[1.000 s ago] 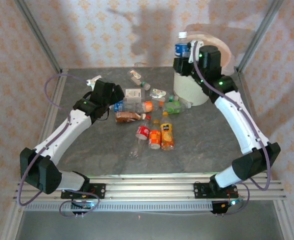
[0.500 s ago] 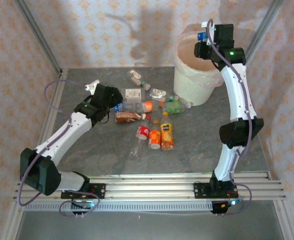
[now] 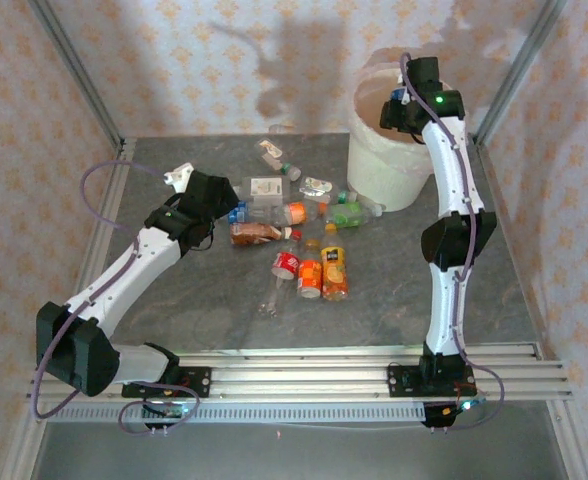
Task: Put the plastic bottles in the bin
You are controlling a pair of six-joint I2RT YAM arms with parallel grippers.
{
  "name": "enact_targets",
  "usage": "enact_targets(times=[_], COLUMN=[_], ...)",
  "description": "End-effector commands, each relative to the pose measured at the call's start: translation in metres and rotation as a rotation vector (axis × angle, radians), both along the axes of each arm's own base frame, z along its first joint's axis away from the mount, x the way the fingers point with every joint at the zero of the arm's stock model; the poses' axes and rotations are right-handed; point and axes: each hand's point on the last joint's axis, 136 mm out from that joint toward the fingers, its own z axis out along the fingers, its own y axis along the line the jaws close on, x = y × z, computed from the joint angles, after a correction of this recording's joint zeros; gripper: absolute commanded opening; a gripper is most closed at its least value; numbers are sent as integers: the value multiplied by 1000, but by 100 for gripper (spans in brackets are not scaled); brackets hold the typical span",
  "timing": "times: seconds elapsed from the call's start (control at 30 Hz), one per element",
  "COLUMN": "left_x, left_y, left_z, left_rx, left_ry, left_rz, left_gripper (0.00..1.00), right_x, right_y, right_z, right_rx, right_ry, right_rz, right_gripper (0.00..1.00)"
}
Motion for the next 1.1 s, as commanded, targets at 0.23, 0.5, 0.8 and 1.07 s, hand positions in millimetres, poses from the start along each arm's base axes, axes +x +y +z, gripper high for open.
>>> enact_targets(times=[0.23,0.5,0.8,1.07], left_x=[-9,-8,-7,-13], left_y=[23,29,36,51], left_z=[0,-6,-18,-35], left_rx=[44,-2,-97,-224], left_ry=[17,24,21,8], left_rz=[84,112,158,270], left_gripper=[100,100,100,100], right_x=[-7,-33,-66,-119], right_y=[-10,-7,-1,18], right_z=[41,81,117,153], right_rx=[7,31,78,217], right_ry=[-95,-154,-245,-439], right_rz=[-79,-45,6,106], right_gripper=[76,79,81,91])
